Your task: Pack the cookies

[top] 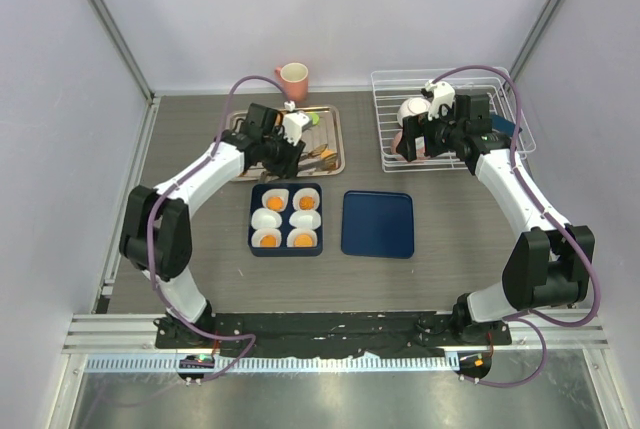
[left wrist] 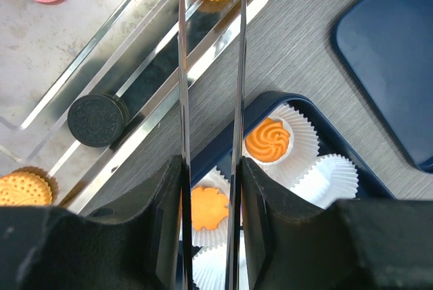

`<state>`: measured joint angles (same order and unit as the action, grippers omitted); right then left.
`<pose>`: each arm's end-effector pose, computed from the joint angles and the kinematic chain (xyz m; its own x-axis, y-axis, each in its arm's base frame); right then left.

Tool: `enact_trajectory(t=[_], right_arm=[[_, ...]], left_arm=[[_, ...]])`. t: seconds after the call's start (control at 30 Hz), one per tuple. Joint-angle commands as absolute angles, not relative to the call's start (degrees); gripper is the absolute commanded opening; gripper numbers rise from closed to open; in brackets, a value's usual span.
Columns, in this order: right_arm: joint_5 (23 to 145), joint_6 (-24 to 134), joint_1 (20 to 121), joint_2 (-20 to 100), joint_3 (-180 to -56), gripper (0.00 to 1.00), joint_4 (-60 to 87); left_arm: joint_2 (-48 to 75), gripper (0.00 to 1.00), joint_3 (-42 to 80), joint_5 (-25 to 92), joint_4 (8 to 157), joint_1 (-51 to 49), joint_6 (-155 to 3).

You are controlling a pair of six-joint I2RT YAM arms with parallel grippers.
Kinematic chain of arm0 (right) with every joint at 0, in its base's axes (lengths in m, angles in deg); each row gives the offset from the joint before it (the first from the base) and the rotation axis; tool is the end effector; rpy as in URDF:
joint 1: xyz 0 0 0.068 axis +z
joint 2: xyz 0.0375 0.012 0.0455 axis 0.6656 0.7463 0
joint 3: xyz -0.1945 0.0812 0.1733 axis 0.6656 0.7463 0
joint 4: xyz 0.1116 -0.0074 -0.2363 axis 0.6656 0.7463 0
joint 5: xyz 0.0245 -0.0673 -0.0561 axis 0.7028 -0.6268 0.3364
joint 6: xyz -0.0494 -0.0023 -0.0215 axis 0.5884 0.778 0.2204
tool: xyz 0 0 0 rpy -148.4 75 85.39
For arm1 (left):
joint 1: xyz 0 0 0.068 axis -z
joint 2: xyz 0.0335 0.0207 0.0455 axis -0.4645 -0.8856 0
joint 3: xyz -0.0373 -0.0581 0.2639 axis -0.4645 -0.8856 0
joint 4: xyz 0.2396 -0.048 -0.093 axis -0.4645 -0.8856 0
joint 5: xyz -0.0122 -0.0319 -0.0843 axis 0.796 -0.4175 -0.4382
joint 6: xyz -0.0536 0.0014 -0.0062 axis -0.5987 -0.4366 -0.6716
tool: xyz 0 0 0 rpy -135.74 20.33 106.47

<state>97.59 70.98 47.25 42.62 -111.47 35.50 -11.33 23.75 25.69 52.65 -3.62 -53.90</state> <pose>0.3259 0.0443 0.3084 -0.5315 -0.2004 -0.8230 -0.4667 0.8801 0.0871 0.3460 -0.1652 0.2490 -0.5988 0.4561 -0.6584 0.6685 0.7374 -0.0971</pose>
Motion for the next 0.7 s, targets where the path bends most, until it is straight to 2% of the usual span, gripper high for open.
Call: enact_trajectory(t=[0.0,0.27,0.67], right_arm=[[97.73,71.59,47.09,41.95,-111.89,1.00,35.01],[97.73,71.59,47.09,41.87,-111.89,1.00,35.01],[98.08,71.50,47.09,42.31,-111.89,1.00,35.01]], left_arm=[[-4.56,0.22,23.60,25.31,56.86,-3.42,-55.43],[1.33,0.20,23.16,25.48,54.33,-3.42,-55.62],[20.31,0.20,14.03,27.33,40.71,-3.59,-50.51]])
